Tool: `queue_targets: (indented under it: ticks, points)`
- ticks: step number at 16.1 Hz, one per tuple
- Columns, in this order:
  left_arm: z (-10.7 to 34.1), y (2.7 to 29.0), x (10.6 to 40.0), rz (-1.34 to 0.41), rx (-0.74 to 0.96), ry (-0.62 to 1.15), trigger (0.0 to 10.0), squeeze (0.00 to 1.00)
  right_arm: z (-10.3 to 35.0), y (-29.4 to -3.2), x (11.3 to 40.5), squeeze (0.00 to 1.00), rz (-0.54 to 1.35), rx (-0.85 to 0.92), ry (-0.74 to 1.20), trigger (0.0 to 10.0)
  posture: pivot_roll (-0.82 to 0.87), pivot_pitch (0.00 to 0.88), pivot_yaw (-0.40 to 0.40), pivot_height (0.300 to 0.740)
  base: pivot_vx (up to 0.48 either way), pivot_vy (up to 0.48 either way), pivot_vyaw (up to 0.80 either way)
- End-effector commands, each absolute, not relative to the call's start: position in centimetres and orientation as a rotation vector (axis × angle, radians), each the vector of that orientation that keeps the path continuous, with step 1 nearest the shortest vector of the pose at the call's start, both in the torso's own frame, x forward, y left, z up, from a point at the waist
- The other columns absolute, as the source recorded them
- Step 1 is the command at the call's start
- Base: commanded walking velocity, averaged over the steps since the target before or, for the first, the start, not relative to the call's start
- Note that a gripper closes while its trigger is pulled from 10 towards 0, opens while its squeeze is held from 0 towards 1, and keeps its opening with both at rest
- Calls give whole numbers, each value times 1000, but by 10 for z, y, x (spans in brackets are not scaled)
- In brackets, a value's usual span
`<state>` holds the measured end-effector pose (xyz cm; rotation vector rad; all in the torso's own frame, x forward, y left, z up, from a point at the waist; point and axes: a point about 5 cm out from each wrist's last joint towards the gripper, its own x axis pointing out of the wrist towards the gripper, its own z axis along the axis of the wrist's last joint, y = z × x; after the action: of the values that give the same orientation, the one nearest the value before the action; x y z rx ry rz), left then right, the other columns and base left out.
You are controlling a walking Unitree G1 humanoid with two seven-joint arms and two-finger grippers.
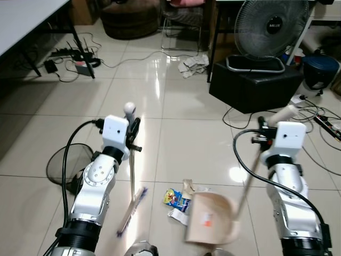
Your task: Sweep floor
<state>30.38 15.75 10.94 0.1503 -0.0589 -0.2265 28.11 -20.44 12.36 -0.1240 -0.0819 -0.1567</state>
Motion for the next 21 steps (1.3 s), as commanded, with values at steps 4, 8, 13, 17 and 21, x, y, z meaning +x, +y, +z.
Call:
queue_targets:
  ticks: [4,8,13,17,21]
  points:
    - [105,156,303,-211,143,-85,10000,0,120,-210,284,0,-102,-171,-87,10000,-6,172,76,740,0,0,0]
    - [99,154,308,-209,136,-80,10000,0,113,-204,291,0,-77,-226,-65,10000,12,248,76,740,0,0,0]
    - [103,150,311,-222,137,-155,10000,0,140,-197,297,0,-82,-347,-227,10000,6,326,102,740,0,0,0]
    - [102,144,317,-235,138,-163,10000,0,134,-195,295,0,-60,-361,-225,10000,34,348,93,740,0,0,0]
    - [104,140,323,-196,76,-167,10000,0,123,-178,300,0,-25,-385,-251,10000,64,355,112,740,0,0,0]
